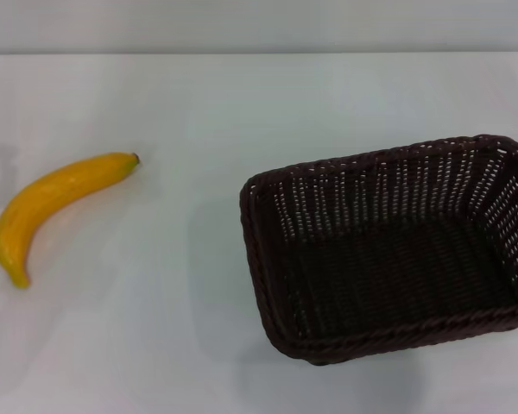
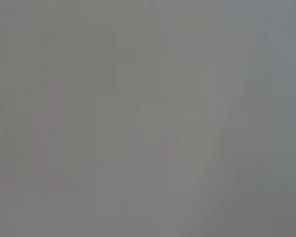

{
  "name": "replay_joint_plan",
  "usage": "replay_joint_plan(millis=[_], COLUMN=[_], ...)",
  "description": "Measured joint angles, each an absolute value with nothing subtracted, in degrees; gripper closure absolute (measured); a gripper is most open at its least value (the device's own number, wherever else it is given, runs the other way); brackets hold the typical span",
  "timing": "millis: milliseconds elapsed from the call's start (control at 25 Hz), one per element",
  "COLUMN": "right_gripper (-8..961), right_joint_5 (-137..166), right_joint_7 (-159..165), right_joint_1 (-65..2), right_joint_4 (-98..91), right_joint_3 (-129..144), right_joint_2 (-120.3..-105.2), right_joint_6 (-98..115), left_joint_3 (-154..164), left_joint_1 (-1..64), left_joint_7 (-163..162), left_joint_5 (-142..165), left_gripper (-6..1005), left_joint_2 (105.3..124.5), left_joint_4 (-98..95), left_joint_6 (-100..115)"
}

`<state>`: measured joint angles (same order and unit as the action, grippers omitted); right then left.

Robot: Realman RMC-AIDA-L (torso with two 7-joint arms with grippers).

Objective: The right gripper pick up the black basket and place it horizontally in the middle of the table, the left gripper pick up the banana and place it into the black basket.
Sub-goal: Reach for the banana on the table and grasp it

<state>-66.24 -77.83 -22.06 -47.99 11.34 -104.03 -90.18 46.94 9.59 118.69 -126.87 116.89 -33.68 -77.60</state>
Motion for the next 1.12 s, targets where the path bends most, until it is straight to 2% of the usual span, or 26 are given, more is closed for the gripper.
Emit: replay_joint_plan(millis=[120,160,200,320,440,640,840,1040,1120], right_gripper=[640,673,705,802,857,911,952,940,936], right_joint_5=[-66.06,-66.01,-66.0,-64.99,-63.22,-62.2,-62.44,-62.8,-62.9], right_joint_7=[-78.58,-78.97,-79.19,-78.15,-75.57,-73.21,-73.48,-73.5,-73.49], right_joint_1=[-21.43,-21.19,-20.99,-20.68,-20.63,-20.34,-20.3,-20.6,-20.72], right_joint_4=[-41.19,-39.78,-38.88,-38.13,-37.98,-38.02,-38.35,-38.4,-38.49], right_joint_3=[11.42,11.53,11.74,12.09,12.12,12.8,12.77,11.92,11.9], right_joint_2=[-100.28,-99.37,-98.7,-97.98,-97.94,-98.7,-99.5,-100.7,-101.2], right_joint_6=[-87.52,-86.94,-86.8,-86.73,-86.71,-87.68,-90.08,-90.57,-90.39], left_joint_3=[46.85,46.86,46.84,46.84,46.76,46.67,46.66,46.68,46.67], left_joint_1=[9.03,8.96,8.95,9.21,10.61,13.19,17.62,20.95,21.88], left_joint_7=[110.54,108.37,105.33,99.31,86.96,75.1,60.83,54.21,51.04], left_joint_5=[-123.47,-122.41,-120.68,-116.09,-105.23,-92.13,-76.65,-67.39,-63.74], left_gripper=[880,883,882,880,877,873,869,708,607], left_joint_2=[116.57,116.41,116.13,115.59,114.47,112.46,109.34,107.85,107.01], left_joint_4=[-37.79,-38.77,-40.04,-42.61,-47.04,-50.06,-50.65,-50.7,-50.62], left_joint_6=[-74.8,-73.97,-72.87,-70.81,-67.98,-67.77,-69.8,-71.44,-72.03])
